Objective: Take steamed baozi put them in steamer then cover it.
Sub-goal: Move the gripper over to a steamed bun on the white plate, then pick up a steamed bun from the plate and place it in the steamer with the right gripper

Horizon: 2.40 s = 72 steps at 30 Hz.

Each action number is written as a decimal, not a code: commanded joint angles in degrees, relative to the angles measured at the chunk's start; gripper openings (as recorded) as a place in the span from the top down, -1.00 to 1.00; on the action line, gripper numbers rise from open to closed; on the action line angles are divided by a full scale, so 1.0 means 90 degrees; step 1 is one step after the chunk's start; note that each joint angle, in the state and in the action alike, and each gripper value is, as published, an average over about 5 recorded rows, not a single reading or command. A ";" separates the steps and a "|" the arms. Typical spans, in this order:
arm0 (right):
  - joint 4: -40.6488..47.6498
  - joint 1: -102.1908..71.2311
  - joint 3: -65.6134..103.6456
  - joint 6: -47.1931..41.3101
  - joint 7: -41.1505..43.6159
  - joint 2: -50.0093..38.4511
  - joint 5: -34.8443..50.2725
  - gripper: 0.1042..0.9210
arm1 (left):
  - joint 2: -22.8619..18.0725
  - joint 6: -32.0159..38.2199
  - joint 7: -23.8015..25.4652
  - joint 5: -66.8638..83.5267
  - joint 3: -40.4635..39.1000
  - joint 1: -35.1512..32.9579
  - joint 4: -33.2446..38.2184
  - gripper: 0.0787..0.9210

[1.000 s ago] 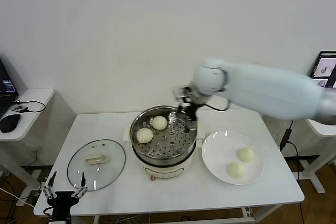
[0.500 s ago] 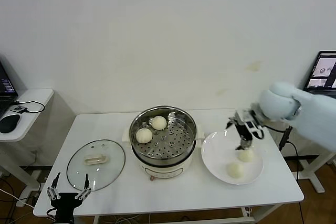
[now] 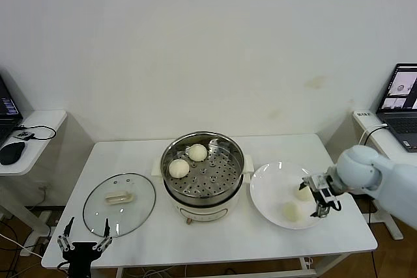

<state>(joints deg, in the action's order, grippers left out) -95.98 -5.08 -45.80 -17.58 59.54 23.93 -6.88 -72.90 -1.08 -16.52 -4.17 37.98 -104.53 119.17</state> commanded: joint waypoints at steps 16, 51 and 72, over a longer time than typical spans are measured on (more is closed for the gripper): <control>0.1188 -0.1064 0.0671 -0.0026 -0.0326 0.1038 -0.0387 -0.75 | -0.0004 0.0013 -0.0005 -0.0029 0.0093 0.0081 -0.0156 -0.77; 0.0582 0.1895 -0.0107 -0.0399 0.0348 0.0398 0.1101 -0.20 | 0.0023 -0.0023 0.0025 -0.0011 -0.0021 0.0194 -0.0138 -0.77; 0.0865 0.4664 -0.2270 -0.0348 -0.0182 0.4098 0.2715 -0.22 | 0.0060 -0.0015 0.0012 0.0145 0.0127 0.0194 -0.0165 -0.77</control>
<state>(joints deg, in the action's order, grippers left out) -89.35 29.40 -59.57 -21.98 59.60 44.76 12.07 -72.25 -1.28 -16.34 -3.24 38.73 -102.70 117.64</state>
